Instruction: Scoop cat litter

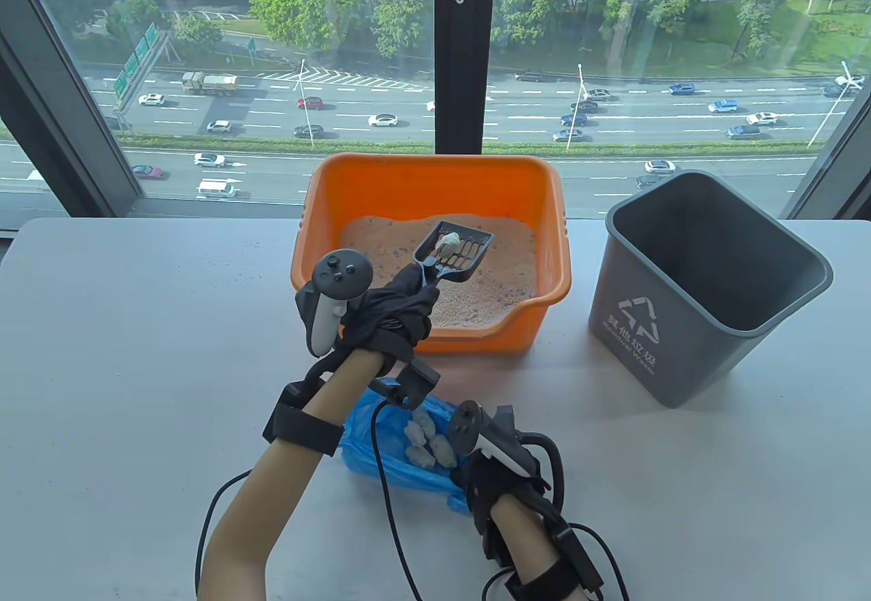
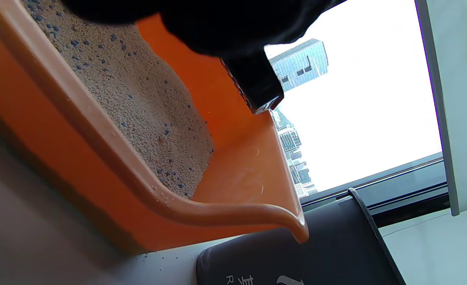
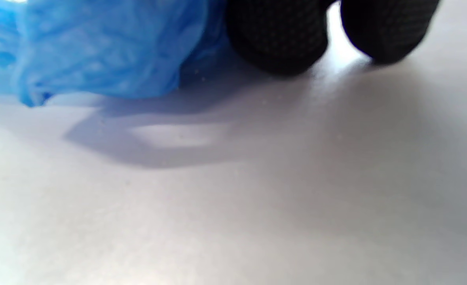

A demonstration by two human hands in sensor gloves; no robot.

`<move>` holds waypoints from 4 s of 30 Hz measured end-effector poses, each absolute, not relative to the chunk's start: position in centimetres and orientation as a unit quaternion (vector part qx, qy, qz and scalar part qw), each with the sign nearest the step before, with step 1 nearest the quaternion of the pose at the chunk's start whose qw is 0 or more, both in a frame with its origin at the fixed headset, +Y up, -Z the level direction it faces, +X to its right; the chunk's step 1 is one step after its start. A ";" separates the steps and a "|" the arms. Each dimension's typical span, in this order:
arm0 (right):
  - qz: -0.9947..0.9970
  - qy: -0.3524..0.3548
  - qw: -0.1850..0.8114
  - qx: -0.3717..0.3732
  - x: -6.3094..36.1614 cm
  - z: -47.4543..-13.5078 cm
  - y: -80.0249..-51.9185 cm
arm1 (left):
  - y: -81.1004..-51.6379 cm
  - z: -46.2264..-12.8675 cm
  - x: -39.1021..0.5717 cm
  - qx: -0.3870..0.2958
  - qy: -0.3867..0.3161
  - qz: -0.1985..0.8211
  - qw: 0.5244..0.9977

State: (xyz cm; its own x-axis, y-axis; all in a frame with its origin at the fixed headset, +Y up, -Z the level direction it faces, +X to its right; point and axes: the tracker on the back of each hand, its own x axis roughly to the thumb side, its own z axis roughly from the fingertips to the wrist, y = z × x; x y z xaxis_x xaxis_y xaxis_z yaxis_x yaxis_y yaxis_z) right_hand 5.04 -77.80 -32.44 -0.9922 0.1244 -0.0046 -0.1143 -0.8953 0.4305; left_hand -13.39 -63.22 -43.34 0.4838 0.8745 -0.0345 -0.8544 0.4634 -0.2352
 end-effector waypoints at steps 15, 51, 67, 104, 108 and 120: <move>0.973 0.219 0.064 0.014 5.2 -32.5 -77.8 | -62.6 -33.6 -22.8 -0.183 -0.094 0.482 0.851; 0.975 0.214 0.056 0.018 5.0 -32.2 -77.9 | -61.6 -34.3 -17.6 -0.312 -0.072 0.197 0.927; 0.975 0.215 0.057 0.017 5.1 -32.2 -77.9 | -64.1 -30.4 -34.9 -0.146 0.071 0.438 0.884; 0.971 0.214 0.102 0.020 6.7 -31.6 -75.1 | -75.7 -32.3 -38.2 -0.169 0.327 0.131 0.921; 0.970 0.202 0.137 0.024 7.5 -31.6 -74.2 | -73.7 -31.4 -36.2 -0.113 0.290 0.117 0.943; 0.964 0.112 0.240 0.027 11.0 -30.2 -70.0 | -70.9 -30.2 -30.0 -0.047 0.110 0.244 0.962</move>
